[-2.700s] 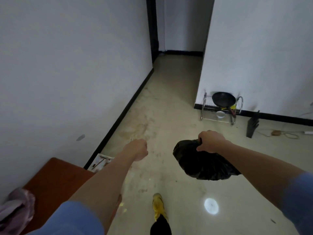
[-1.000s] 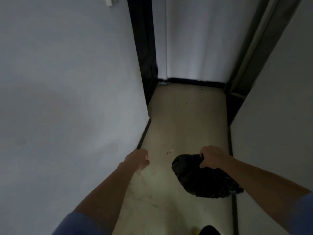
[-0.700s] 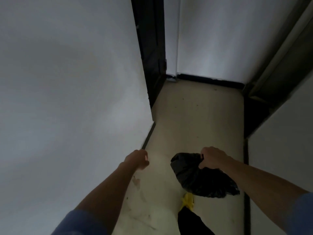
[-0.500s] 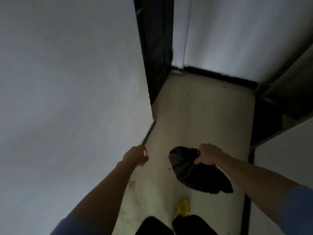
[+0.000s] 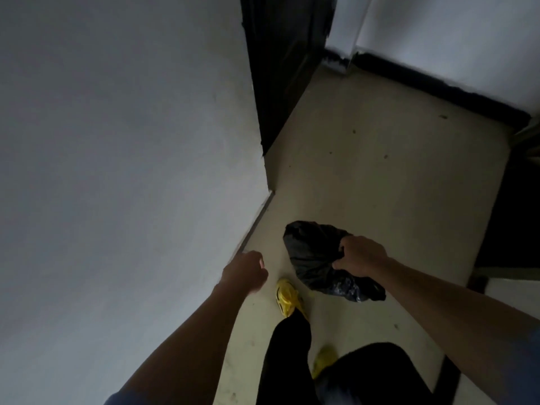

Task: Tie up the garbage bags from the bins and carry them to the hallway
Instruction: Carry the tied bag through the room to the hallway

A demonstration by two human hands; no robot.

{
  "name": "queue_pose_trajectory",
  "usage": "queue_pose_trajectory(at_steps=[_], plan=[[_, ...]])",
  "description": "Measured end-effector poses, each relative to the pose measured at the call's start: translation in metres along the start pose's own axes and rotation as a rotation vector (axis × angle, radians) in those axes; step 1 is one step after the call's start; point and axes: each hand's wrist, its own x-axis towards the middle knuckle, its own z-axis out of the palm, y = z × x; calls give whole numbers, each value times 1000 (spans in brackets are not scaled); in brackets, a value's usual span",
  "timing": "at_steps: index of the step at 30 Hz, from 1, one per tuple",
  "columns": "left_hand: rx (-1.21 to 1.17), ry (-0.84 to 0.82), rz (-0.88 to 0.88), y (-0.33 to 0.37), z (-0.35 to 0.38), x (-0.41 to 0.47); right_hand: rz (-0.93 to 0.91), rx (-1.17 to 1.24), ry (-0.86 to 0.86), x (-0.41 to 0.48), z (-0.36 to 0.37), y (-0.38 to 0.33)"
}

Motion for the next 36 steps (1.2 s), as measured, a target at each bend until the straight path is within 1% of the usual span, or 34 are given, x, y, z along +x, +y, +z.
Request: queue_pose_trajectory(at_steps=[3, 8, 17, 21, 24, 27, 31, 36], plan=[[7, -32, -23, 3, 8, 55, -8, 23, -5, 57, 0, -7], [-8, -58, -68, -5, 38, 139, -35, 91, 38, 162, 17, -14], [-72, -7, -190, -57, 149, 286, -78, 186, 58, 362, 102, -32], [-70, -11, -222, -81, 183, 320, -54, 291, -12, 418, 136, -37], [-85, -26, -257, -89, 194, 325, -65, 339, -29, 428, 148, -31], [-99, -50, -275, -80, 188, 310, -100, 283, -6, 409, 138, -20], [-121, -70, -248, -47, 158, 267, -84, 107, 89, 353, 104, 1], [-172, -31, -170, 4, 94, 196, -77, 47, 78, 260, 49, 13]])
